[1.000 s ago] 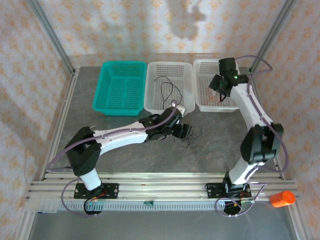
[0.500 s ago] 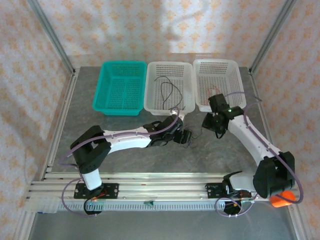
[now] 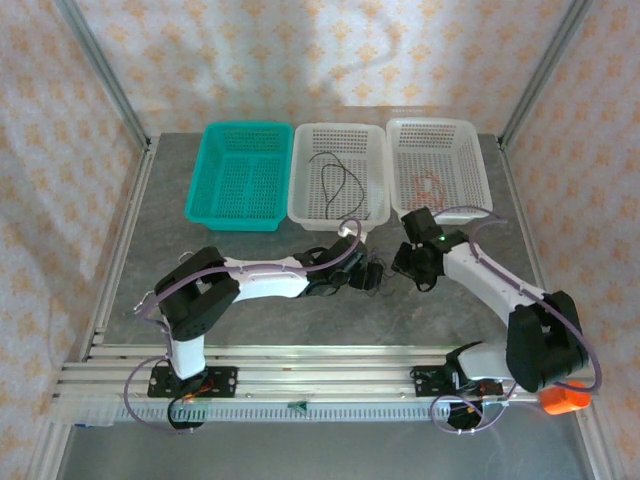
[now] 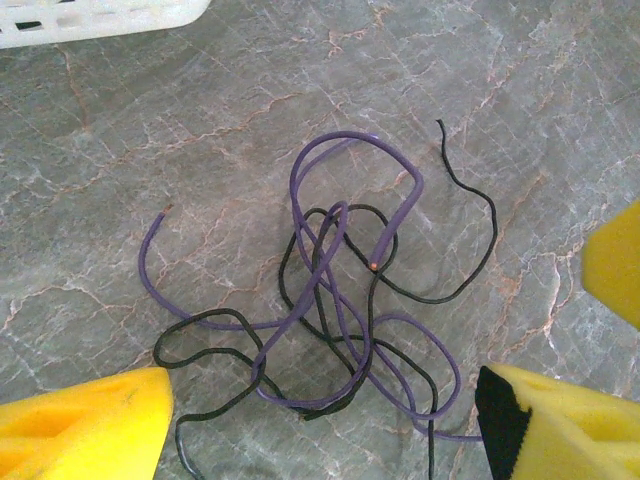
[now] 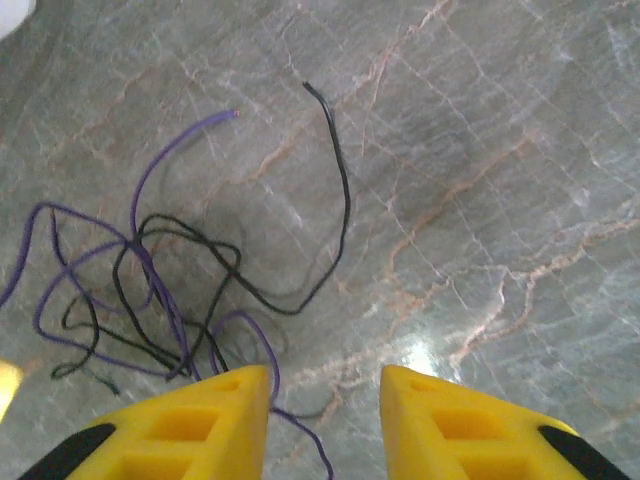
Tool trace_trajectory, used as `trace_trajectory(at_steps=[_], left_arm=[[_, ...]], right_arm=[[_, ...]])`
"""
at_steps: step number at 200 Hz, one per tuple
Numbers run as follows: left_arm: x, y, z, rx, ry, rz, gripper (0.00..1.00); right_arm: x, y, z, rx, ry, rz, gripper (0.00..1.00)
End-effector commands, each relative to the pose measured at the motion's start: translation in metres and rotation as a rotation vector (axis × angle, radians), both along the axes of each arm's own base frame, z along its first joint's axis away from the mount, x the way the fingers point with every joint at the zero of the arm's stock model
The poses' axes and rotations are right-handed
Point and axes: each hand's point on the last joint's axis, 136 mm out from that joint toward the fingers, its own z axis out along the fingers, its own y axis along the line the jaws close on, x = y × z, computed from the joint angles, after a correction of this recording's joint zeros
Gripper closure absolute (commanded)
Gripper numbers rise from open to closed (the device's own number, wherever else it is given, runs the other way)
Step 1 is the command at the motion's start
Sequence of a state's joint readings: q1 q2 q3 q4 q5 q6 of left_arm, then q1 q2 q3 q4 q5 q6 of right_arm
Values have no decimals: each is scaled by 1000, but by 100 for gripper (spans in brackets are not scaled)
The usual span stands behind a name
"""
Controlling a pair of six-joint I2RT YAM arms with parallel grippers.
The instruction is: Untangle the cables
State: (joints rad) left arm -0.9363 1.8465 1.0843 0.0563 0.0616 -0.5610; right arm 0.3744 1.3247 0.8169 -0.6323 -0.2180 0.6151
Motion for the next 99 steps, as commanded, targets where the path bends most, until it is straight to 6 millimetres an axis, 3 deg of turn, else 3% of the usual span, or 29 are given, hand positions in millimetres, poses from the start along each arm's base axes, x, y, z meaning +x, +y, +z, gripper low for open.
trace_trajectory(at_steps=[1, 99], left_arm=[[0, 2, -9, 6, -7, 28, 19], [-4, 8, -27, 33, 12, 28, 20]], right_arm=[[18, -2, -4, -8, -50, -94, 66], [27, 0, -37, -32, 14, -128, 67]])
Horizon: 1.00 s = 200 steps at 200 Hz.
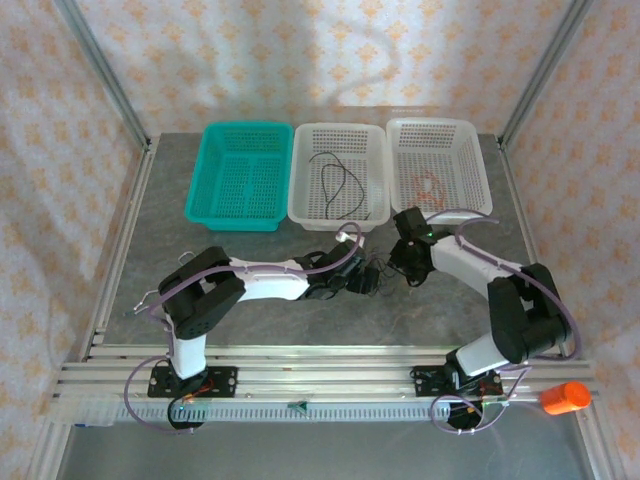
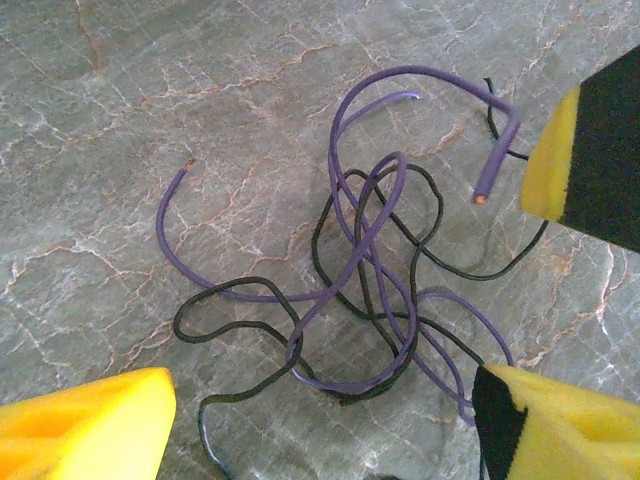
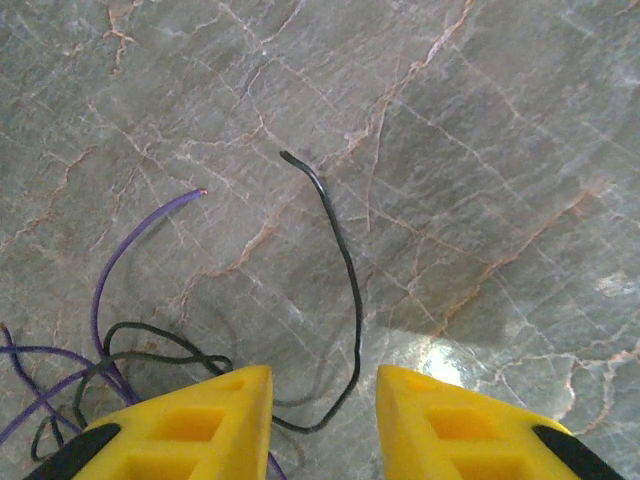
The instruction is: Untangle the cables
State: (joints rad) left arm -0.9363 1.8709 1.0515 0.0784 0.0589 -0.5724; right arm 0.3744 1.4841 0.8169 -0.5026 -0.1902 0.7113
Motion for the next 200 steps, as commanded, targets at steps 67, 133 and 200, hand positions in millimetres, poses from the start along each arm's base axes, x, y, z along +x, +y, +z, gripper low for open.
trace_trajectory(at_steps=[67, 133, 200], left_arm=[[0, 4, -9, 20, -11, 21, 20], [2, 6, -10, 37, -13, 31, 17], [5, 10, -12, 63, 5, 70, 14]], right_arm=[[3, -5, -22, -51, 29, -23, 68], [3, -3, -27, -52, 40, -16, 81], [4, 0, -12, -40, -4, -9, 95]])
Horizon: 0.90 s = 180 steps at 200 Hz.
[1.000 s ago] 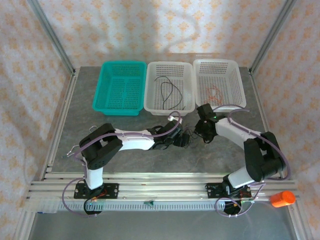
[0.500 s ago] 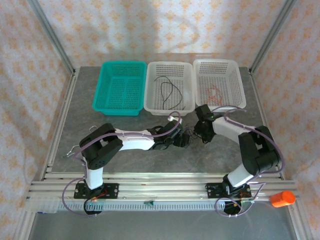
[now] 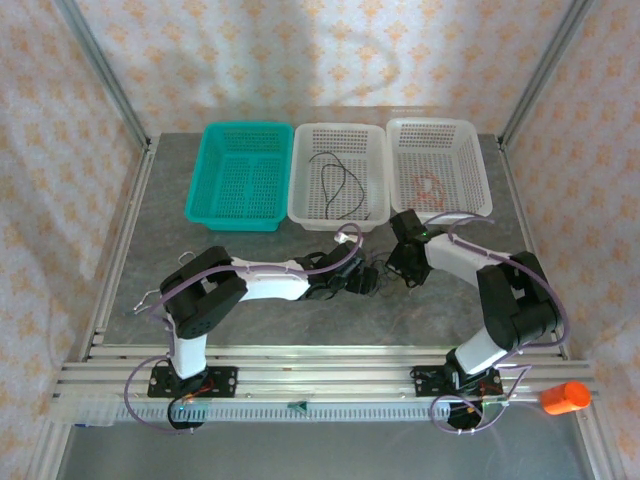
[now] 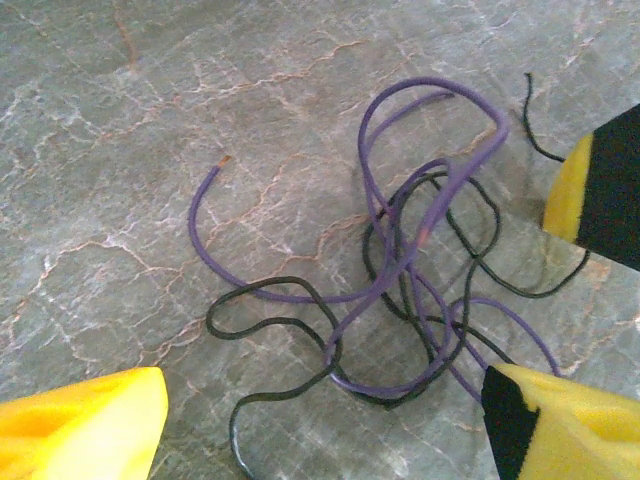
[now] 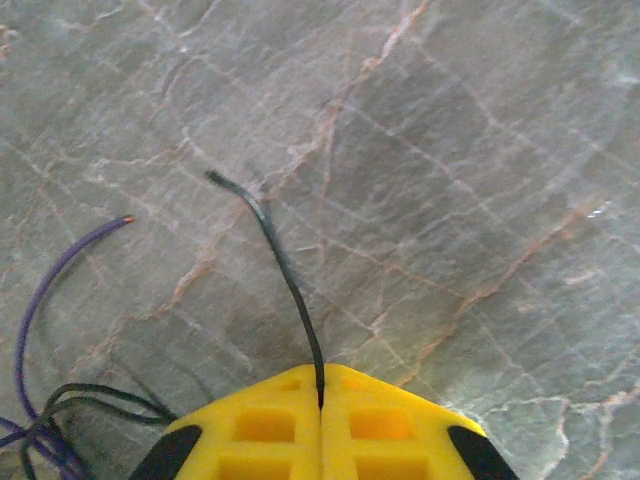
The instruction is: Untangle the cables
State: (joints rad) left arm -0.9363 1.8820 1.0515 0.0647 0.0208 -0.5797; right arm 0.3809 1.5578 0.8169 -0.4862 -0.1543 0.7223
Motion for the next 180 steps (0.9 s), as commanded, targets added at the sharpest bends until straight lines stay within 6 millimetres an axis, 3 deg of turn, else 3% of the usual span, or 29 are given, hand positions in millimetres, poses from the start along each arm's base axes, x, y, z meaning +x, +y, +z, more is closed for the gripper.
trace_trajectory(at_steps=[1, 22, 25, 45, 76, 133, 180], left_arm=[[2, 3, -5, 31, 10, 39, 14], [2, 3, -4, 35, 10, 44, 10], [1, 5, -15, 55, 24, 45, 10], [1, 6, -20, 74, 34, 53, 8], [2, 8, -22, 82, 38, 62, 9], [2, 11, -24, 89, 39, 71, 10], [0, 14, -26, 90, 42, 81, 11]], right_arm=[[4, 5, 8, 11, -45, 7, 95], [6, 5, 19, 18, -75, 9, 98], [7, 5, 21, 19, -82, 9, 99], [11, 7, 39, 37, -132, 18, 100], [18, 8, 75, 53, -217, 20, 100], [32, 3, 161, 78, -437, 9, 100], [32, -11, 203, 45, -578, -10, 100]])
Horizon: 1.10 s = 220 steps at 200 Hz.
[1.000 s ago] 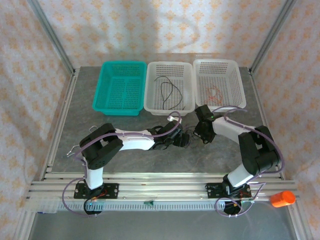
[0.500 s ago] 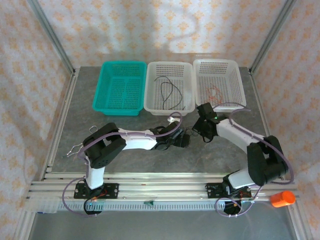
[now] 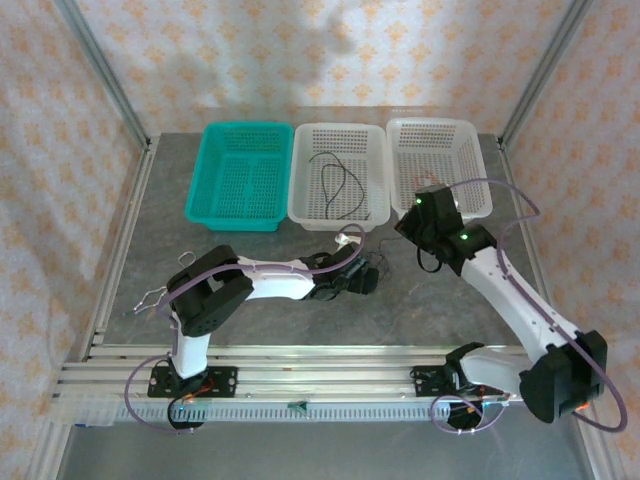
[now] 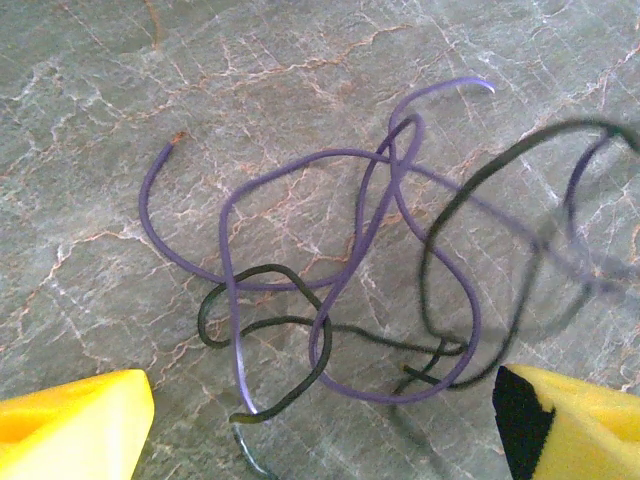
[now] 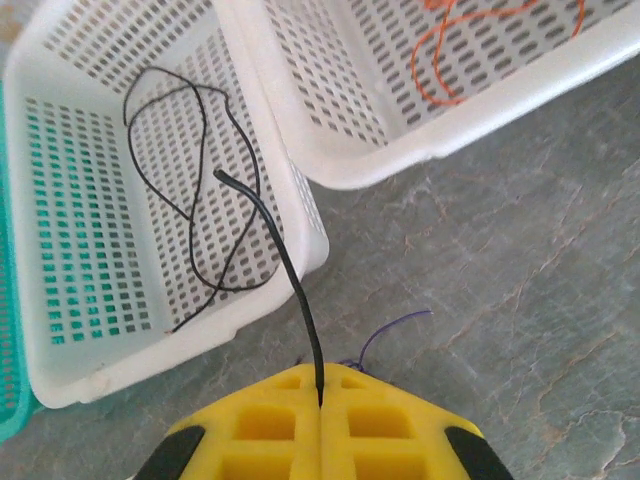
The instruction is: Untangle the cables
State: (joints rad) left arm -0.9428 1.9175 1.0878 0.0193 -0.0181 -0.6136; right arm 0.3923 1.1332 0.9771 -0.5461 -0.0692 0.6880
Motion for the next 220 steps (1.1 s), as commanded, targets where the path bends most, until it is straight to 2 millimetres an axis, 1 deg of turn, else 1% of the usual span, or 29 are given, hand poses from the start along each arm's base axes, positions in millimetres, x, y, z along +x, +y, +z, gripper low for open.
trace_trajectory(at_steps=[1, 19, 26, 47, 58, 65, 70, 71, 74, 89, 116, 147, 164, 185, 205, 220], left_arm=[[-3, 12, -17, 52, 25, 37, 11], [-4, 14, -19, 58, 27, 38, 11], [-4, 15, -21, 63, 28, 40, 11], [-5, 17, -21, 65, 28, 44, 11], [-4, 17, -17, 58, 17, 46, 11], [-4, 18, -14, 51, 6, 50, 11], [-4, 20, -15, 52, 2, 52, 11], [-3, 19, -9, 40, -7, 50, 11], [-3, 18, -1, 23, -20, 49, 11], [-2, 19, 17, -28, -65, 48, 11], [-3, 32, 66, -141, -187, 72, 11], [-6, 40, 105, -186, -274, 52, 7], [-11, 34, 125, -235, -306, -3, 7], [-14, 14, 143, -280, -310, -95, 9], [-10, -4, 147, -282, -292, -133, 10], [-4, -10, 151, -291, -303, -127, 10]], right_arm=[[-2, -13, 22, -62, -62, -28, 100], [-2, -17, 41, -73, -118, -26, 100], [-2, -17, 51, -71, -148, -20, 100], [-3, -10, 78, -50, -237, 39, 100], [-4, -3, 85, -38, -258, 85, 100], [-5, 0, 85, -33, -254, 106, 100], [-5, 3, 85, -28, -250, 121, 100], [-5, 3, 85, -27, -249, 124, 100], [-6, 5, 85, -23, -248, 136, 100], [-8, 15, 82, -4, -245, 193, 100], [-11, 27, 75, 25, -243, 266, 100], [-10, 34, 69, 43, -232, 289, 100], [-9, 39, 67, 58, -226, 309, 100], [-8, 49, 64, 88, -213, 351, 100], [-8, 55, 68, 126, -214, 362, 100], [-8, 60, 73, 155, -219, 379, 100]])
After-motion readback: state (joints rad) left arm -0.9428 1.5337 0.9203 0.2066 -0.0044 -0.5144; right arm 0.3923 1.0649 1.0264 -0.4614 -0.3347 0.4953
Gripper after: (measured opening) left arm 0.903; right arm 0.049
